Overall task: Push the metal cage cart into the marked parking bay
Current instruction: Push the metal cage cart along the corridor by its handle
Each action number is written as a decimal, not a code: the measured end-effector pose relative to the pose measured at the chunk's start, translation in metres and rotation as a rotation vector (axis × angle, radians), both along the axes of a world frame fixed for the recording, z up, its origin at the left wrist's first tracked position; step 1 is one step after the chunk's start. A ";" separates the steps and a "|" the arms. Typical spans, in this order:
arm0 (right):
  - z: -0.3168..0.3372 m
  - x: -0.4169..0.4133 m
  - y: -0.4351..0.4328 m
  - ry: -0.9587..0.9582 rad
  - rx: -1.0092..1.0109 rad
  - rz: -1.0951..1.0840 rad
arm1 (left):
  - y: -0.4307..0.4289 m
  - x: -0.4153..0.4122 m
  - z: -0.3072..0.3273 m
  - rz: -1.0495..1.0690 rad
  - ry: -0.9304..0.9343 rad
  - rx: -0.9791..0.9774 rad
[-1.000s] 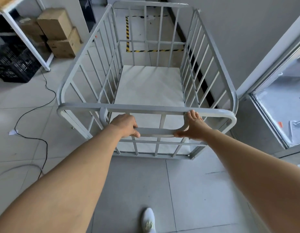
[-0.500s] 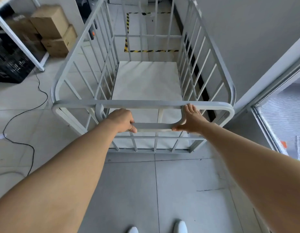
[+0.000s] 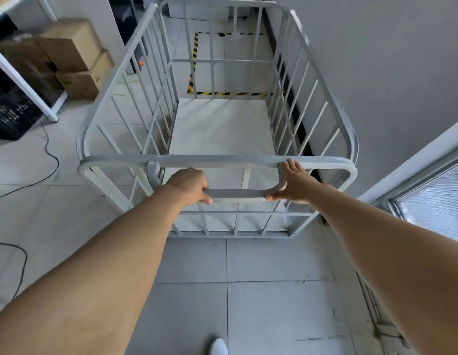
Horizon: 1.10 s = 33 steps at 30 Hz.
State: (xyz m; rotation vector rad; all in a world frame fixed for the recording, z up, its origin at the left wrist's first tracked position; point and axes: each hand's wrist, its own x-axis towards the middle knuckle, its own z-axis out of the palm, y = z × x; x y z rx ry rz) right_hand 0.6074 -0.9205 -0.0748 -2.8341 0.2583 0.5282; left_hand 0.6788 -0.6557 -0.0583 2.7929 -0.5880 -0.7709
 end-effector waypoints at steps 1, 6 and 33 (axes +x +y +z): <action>0.001 0.009 -0.004 0.003 -0.011 -0.003 | -0.005 0.009 0.000 -0.009 -0.006 0.003; 0.001 0.060 -0.022 0.026 -0.016 -0.012 | -0.025 0.061 0.002 -0.027 -0.001 0.032; 0.013 0.376 -0.024 0.110 -0.108 -0.060 | -0.052 0.379 0.010 -0.040 0.026 0.134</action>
